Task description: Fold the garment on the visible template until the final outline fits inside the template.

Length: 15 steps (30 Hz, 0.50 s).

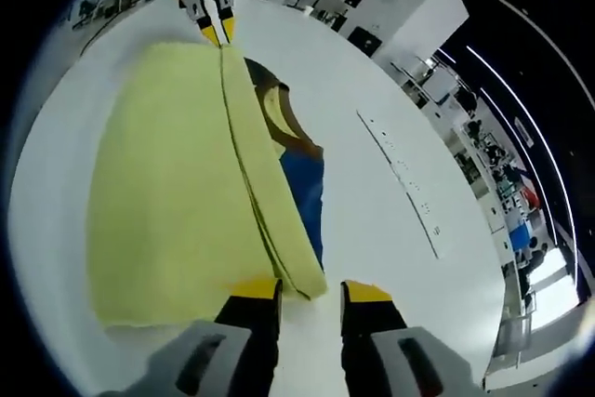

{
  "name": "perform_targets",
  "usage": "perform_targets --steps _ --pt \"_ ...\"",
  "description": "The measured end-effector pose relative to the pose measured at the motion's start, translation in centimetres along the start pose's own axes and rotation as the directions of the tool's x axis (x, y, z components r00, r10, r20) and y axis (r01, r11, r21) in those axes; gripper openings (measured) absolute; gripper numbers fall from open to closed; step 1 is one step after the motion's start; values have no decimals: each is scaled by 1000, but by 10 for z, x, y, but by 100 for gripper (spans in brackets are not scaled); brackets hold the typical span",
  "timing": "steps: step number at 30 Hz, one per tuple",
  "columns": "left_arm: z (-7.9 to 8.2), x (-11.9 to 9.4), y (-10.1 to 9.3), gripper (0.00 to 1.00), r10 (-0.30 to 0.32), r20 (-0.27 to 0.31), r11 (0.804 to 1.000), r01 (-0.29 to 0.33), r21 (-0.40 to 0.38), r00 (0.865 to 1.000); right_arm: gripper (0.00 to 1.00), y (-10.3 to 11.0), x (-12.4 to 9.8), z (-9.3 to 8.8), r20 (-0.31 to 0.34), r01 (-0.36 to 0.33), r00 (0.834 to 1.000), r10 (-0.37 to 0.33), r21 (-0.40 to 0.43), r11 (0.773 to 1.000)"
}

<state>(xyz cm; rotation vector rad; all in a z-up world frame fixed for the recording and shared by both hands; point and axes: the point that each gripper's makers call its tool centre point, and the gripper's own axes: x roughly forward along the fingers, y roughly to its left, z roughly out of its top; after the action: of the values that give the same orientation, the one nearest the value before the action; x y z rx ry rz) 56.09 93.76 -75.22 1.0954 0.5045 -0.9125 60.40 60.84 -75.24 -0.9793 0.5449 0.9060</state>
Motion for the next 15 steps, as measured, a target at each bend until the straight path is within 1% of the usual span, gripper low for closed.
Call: perform_targets --steps 1,3,5,6,8,9,10,11,13,14,15 --pt "0 0 0 6 -2 0 1000 2 -3 1000 17 1 0 0 0 -2 1000 2 -9 1000" --pt "-2 0 -1 0 -6 -1 1000 6 -10 1000 11 1 1 0 -2 3 1000 -3 -28 1000" --pt "-1 -2 1 0 1 2 1000 -1 -12 1000 3 0 0 1 -2 3 1000 -3 -23 1000" --pt "1 -4 2 0 7 22 999 -6 -33 1000 0 0 -1 2 3 3 1000 -3 -17 1000" --pt "4 -7 3 0 8 38 997 -4 -80 999 0 -2 -3 6 19 8 1000 -8 1 1000" --pt "5 -9 5 0 14 47 994 -9 -109 999 0 -4 -5 7 28 6 1000 -6 27 1000" --pt "6 -10 8 0 21 57 991 -13 -135 998 0 -6 -6 8 36 9 999 -10 30 999" --pt "5 -11 10 0 22 57 990 -13 -142 998 0 -8 -7 9 39 11 999 -12 41 999" --pt "4 -13 15 0 30 59 985 -20 -169 998 0 -10 -8 10 50 4 999 -8 92 996" --pt "5 -12 15 0 22 70 977 -7 -213 997 0 -12 -9 11 57 7 998 -13 96 995" --pt "6 -13 15 0 21 75 968 -1 -249 997 0 -14 -9 12 60 3 998 -11 125 992"
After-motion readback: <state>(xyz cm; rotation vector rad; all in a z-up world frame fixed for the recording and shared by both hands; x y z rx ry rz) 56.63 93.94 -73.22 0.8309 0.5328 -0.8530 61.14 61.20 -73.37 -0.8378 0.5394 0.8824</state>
